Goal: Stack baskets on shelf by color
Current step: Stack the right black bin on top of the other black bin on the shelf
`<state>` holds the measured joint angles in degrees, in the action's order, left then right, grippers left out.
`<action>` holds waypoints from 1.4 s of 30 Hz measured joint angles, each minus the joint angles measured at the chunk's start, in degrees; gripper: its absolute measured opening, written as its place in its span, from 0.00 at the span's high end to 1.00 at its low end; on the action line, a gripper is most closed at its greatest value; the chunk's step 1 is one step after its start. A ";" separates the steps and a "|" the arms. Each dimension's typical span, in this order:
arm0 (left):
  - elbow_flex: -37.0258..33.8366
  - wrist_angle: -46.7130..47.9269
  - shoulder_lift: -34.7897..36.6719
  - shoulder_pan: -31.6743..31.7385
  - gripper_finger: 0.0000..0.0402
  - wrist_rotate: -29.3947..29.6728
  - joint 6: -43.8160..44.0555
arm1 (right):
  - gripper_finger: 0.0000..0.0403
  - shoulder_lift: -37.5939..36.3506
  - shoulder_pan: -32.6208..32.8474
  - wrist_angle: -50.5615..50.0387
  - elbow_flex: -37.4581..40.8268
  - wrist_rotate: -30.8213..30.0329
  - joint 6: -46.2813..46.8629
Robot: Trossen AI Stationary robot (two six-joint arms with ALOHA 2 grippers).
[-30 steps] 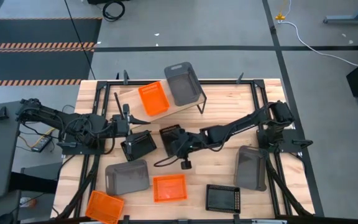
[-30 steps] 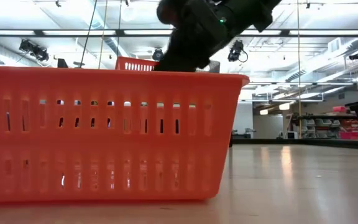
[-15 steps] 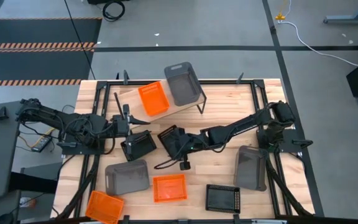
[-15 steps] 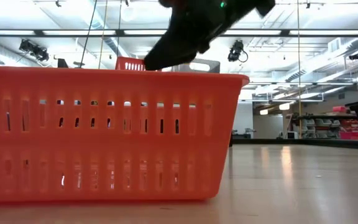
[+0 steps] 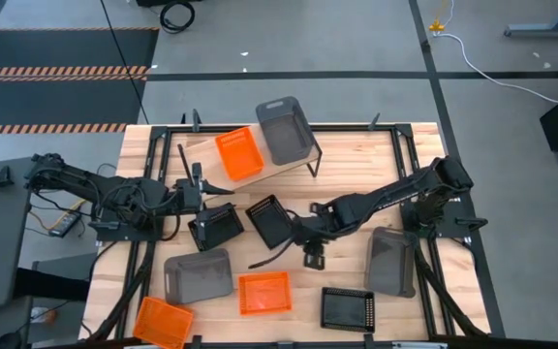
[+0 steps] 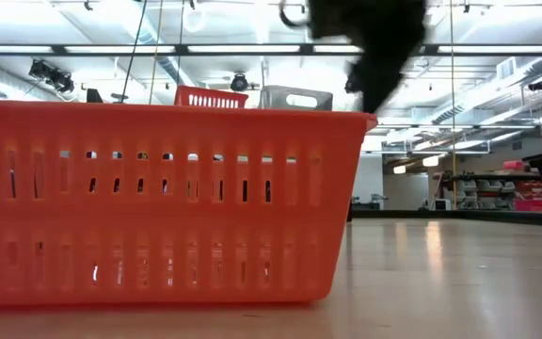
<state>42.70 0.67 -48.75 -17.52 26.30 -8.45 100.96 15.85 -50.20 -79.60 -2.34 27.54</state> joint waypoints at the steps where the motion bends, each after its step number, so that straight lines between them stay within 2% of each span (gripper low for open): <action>1: 0.00 -0.05 0.01 0.00 0.63 0.01 -0.14 | 0.58 0.05 0.25 -3.64 0.01 1.56 2.39; 3: 0.00 -0.09 0.02 0.00 0.63 0.01 -0.15 | 0.58 0.05 0.77 -9.24 0.03 3.83 7.36; 10: 0.00 -0.20 0.02 0.00 0.63 0.00 -1.70 | 0.58 -0.25 4.12 -25.86 0.03 4.16 22.98; 16: 0.00 -0.44 0.02 0.00 0.63 0.02 -2.75 | 0.58 -0.25 7.44 -32.41 0.03 5.63 35.11; 31: 0.00 -2.35 0.02 0.00 0.63 0.02 -4.87 | 0.58 -0.25 17.04 -32.21 0.05 8.28 56.84; 37: 0.00 -2.54 0.02 0.00 0.63 0.02 -4.87 | 0.58 -0.23 19.36 -24.47 2.76 5.65 58.04; 42: 0.00 -2.78 0.01 0.00 0.62 0.01 -4.87 | 0.58 -0.65 19.73 -21.76 7.35 9.17 57.94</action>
<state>42.70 -2.11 -48.74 -17.52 26.32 -13.31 100.31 35.58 -71.96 -72.25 6.83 85.49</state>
